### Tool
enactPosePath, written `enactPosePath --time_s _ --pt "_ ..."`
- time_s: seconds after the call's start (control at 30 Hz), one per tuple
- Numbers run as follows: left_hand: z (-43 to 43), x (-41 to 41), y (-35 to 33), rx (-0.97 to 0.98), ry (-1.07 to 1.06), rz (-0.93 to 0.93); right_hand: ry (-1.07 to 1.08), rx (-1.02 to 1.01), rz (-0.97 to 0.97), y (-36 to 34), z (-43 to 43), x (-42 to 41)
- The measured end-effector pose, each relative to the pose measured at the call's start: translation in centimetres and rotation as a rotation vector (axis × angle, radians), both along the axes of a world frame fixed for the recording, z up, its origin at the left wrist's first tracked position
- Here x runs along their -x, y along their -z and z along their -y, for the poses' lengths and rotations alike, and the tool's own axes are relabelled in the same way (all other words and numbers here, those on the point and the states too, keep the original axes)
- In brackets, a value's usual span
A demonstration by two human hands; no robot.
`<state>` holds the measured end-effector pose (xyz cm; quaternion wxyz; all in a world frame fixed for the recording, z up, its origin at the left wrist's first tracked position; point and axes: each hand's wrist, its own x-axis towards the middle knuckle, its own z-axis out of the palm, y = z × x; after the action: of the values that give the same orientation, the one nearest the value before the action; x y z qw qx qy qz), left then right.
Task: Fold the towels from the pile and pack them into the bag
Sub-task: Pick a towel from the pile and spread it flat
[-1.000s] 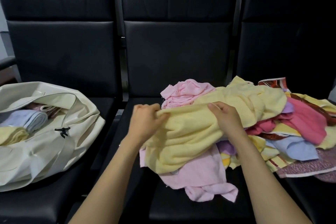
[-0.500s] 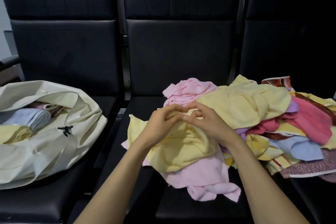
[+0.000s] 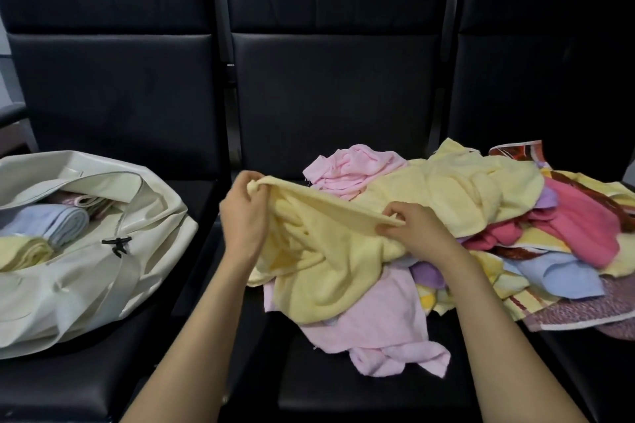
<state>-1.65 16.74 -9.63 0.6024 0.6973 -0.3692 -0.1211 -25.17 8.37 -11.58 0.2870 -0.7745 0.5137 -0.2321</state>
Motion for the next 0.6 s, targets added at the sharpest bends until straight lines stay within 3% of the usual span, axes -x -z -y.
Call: enactPosePath --time_s 0.07,0.13,0.23,0.3,0.37,0.43,0.5,0.6 --pt "-0.2 -0.7 0.3 -0.055 -0.074 0.09 0.143 0.061 -0.078 0.3 0.8 1.0" --pt "0.1 -1.3 0.9 -0.17 -0.122 0.162 0.274 0.127 -0.024 0.2 1.2 1.9" --pt "0.4 -1.7 1.4 -0.425 -0.087 0.32 0.338 0.079 0.372 -0.9 0.7 1.6" --pt "0.3 -0.1 1.2 -0.347 0.1 0.376 0.223 -0.061 0.514 -1.7 -0.3 0.4" --pt "0.0 3.0 0.6 -0.148 0.433 0.348 0.05 -0.241 0.451 -2.2 -1.6 -1.0" --pt "0.1 5.5 0.8 -0.153 0.697 0.342 -0.047 -0.42 0.428 -2.5 -2.6 -1.9" --pt "0.4 6.2 1.4 -0.226 0.744 0.337 -0.027 -0.447 0.436 -2.3 -2.3 -1.7" --pt "0.9 5.7 1.6 -0.11 0.533 0.262 -0.101 -0.443 0.329 -1.9 -1.4 -0.1"
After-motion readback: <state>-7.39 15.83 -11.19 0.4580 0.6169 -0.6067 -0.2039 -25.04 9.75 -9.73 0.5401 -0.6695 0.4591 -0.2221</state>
